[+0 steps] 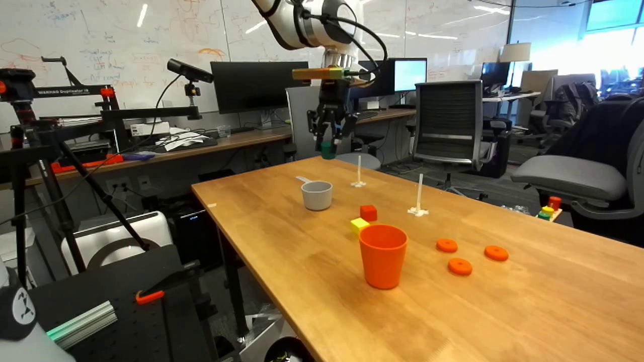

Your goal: Put the cubes inside the measuring cup

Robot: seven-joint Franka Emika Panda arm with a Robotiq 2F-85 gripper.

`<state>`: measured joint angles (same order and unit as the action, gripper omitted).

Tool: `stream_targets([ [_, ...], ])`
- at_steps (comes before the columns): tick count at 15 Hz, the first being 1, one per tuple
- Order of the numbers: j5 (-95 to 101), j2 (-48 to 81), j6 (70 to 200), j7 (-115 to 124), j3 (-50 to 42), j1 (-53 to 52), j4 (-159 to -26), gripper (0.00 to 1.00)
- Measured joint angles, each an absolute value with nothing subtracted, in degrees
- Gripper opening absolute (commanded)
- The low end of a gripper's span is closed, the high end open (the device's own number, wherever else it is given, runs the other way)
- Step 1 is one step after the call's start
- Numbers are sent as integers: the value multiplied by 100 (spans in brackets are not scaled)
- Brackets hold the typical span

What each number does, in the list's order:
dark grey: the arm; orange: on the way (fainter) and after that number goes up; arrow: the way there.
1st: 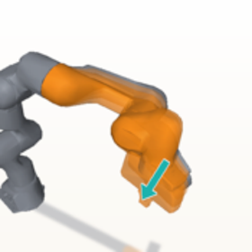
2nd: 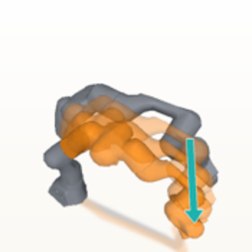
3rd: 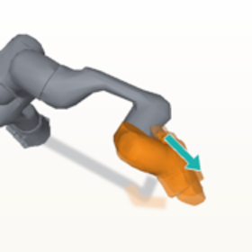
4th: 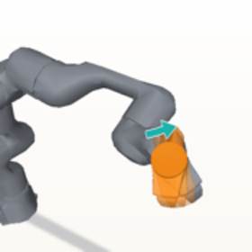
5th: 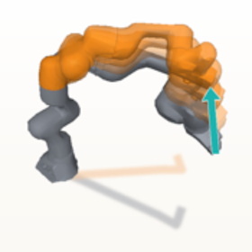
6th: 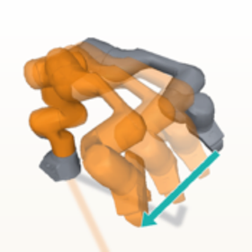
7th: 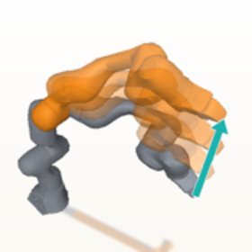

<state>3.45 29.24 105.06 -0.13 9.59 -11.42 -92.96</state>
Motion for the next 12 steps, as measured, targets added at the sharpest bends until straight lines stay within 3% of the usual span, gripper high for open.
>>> stream_targets([
  [12, 270, 3599, 10516, -153, 966, -1174, -9462, 18],
])
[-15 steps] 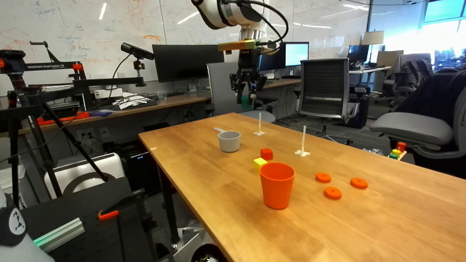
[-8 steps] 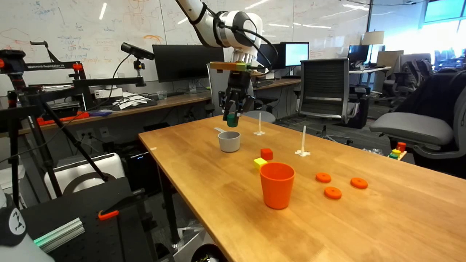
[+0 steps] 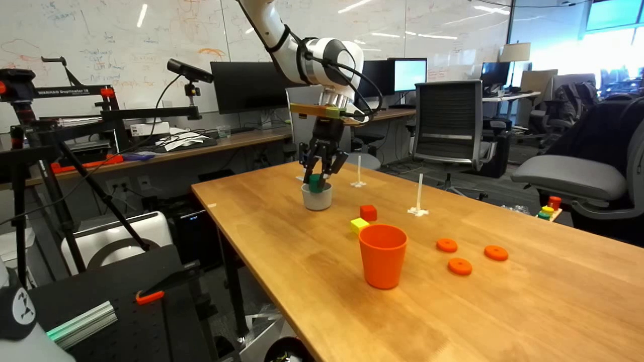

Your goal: Put the cubes inside the measuring cup

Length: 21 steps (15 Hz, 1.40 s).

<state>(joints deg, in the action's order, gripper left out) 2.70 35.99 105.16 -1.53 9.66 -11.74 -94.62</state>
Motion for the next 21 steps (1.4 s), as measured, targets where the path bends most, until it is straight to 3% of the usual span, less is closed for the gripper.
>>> stream_targets([
  [6, 276, 3746, 10516, -149, 966, -1274, -9243, 18],
  [7, 280, 3777, 10516, -148, 966, -1291, -9199, 68],
  [8, 286, 3814, 10516, -147, 966, -1307, -9152, 70],
  [12, 287, 3953, 10510, -113, 931, -1323, -9021, 99],
  [21, 893, 3581, 10500, 422, 141, -1132, -9071, 100],
])
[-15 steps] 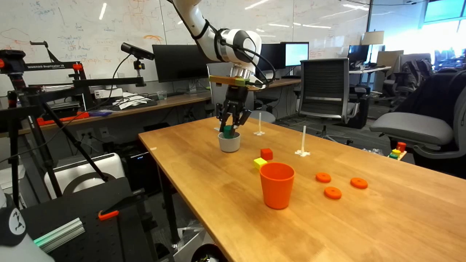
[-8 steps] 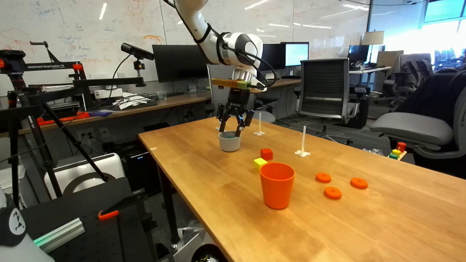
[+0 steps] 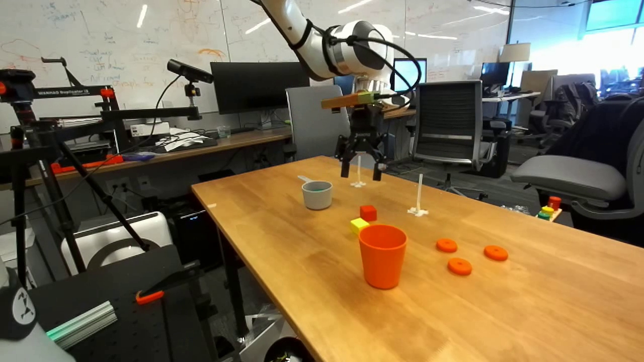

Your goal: Put the cubes inside the measuring cup

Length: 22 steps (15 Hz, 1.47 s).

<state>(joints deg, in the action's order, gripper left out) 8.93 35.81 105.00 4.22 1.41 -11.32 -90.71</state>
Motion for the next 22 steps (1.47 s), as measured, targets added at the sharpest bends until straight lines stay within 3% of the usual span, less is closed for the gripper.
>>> stream_targets([
  [8, 763, 3560, 10580, 704, 116, -953, -9090, 100],
  [15, -124, 3692, 12708, 1433, 134, -841, -9793, 100],
  [22, -874, 3764, 13658, 1543, 160, -781, -10271, 100],
])
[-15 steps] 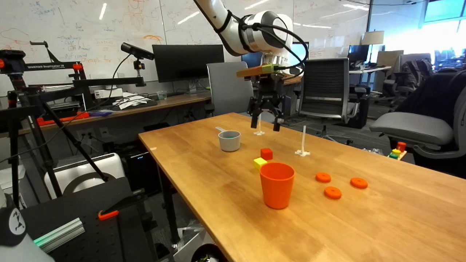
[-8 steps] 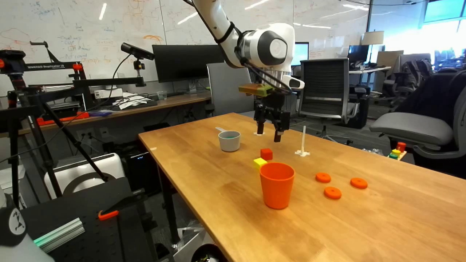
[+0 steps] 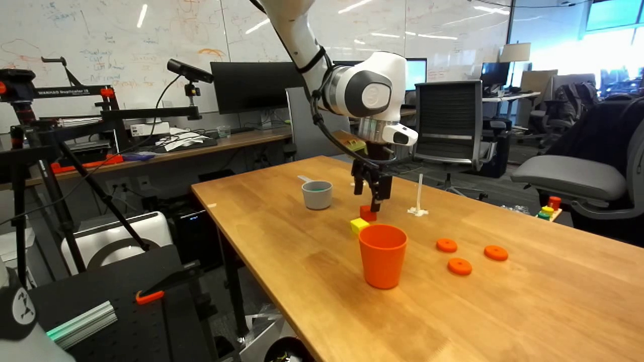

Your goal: Put the cubes inside the measuring cup

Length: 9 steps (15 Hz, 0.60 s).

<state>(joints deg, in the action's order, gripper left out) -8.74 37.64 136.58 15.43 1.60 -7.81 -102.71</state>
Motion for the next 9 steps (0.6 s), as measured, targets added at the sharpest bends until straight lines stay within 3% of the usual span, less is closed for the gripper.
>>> stream_targets([
  [2, -976, 3767, 13757, 1543, 161, -756, -10338, 99],
  [3, -1019, 3771, 13783, 1543, 162, -743, -10364, 75],
  [5, -1085, 3789, 13832, 1542, 172, -708, -10416, 71],
  [9, -1262, 3877, 13904, 1534, 228, -589, -10471, 38],
])
